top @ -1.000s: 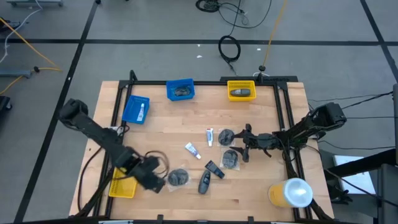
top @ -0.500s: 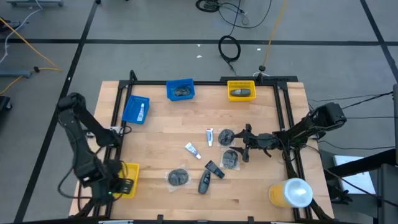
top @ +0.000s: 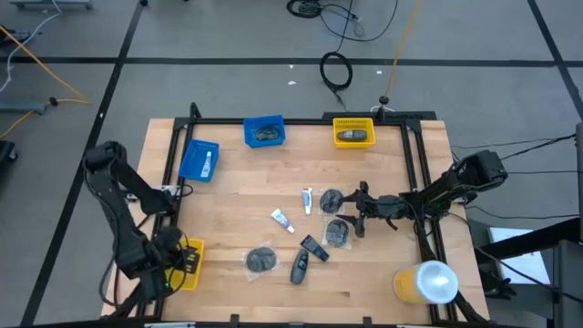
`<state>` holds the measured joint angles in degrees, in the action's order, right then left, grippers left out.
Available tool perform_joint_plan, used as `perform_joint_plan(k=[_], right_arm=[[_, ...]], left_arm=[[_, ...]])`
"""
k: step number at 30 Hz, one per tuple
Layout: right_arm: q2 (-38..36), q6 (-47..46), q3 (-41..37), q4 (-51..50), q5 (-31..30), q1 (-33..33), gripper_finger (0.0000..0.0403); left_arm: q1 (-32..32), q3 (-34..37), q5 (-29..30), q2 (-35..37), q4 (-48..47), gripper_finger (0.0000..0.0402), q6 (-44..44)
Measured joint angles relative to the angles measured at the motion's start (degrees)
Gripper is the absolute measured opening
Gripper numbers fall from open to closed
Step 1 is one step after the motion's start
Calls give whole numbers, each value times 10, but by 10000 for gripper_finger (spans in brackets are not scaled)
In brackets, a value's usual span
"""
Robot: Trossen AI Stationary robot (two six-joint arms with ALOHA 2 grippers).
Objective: Pick & Place Travel size toiletries
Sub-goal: Put the blue shave cream into the bottom yellow bin
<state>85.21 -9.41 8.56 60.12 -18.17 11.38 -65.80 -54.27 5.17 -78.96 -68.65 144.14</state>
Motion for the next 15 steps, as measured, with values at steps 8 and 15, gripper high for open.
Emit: perform_joint_plan(k=[8, 15], right_arm=[[0, 0, 0, 0, 0, 0, 254], [0, -3, 0, 0, 0, 0, 254]], left_arm=[[0, 34, 1, -7, 48, 127, 2], [2, 47, 9, -7, 58, 132, 5]])
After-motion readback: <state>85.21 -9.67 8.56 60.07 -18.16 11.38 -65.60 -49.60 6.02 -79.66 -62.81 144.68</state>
